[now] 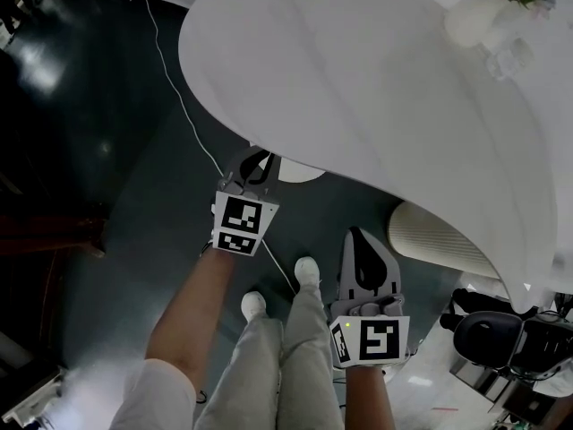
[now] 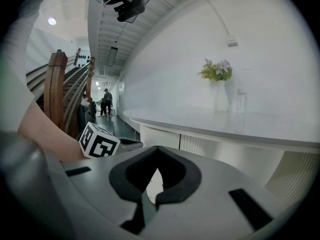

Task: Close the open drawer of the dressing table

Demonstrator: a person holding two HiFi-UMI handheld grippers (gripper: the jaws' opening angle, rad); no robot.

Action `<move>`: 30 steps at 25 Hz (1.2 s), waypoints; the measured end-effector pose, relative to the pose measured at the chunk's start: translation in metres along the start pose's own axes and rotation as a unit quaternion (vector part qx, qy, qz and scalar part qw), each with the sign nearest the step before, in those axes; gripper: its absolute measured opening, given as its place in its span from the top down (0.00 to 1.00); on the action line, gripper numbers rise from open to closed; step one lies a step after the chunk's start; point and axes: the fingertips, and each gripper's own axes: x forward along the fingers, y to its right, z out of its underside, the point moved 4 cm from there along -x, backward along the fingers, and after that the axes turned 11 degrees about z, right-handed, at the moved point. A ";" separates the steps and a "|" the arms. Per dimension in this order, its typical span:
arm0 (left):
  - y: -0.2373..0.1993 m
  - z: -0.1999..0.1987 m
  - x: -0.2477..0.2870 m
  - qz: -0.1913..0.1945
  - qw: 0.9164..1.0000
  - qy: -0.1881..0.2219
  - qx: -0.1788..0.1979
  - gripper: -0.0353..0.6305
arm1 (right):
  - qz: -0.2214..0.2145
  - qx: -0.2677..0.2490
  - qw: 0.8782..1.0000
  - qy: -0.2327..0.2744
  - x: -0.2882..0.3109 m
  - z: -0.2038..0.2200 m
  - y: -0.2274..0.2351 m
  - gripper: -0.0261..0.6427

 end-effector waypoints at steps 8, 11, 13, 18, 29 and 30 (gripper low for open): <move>0.012 -0.010 -0.026 0.003 1.000 -0.011 0.003 0.92 | -0.021 -0.006 1.000 0.007 -0.006 -0.008 0.000 0.97; 0.014 -0.016 -0.036 -0.001 1.000 -0.006 -0.007 0.92 | -0.029 -0.009 1.000 0.004 -0.008 -0.011 0.000 0.97; 0.015 -0.021 -0.043 -0.004 1.000 -0.008 -0.010 0.92 | -0.026 -0.006 1.000 0.003 -0.009 -0.017 0.001 0.96; 0.023 -0.037 -0.058 -0.010 1.000 -0.015 -0.009 0.92 | -0.032 0.022 0.999 0.020 -0.018 -0.043 0.010 0.97; 0.037 -0.098 -0.092 -0.026 1.000 -0.001 -0.005 0.92 | -0.059 -0.021 0.997 0.034 -0.045 -0.095 0.017 0.97; 0.038 -0.105 -0.091 -0.029 1.000 0.001 -0.005 0.92 | -0.062 -0.020 0.997 0.034 -0.045 -0.100 0.021 0.97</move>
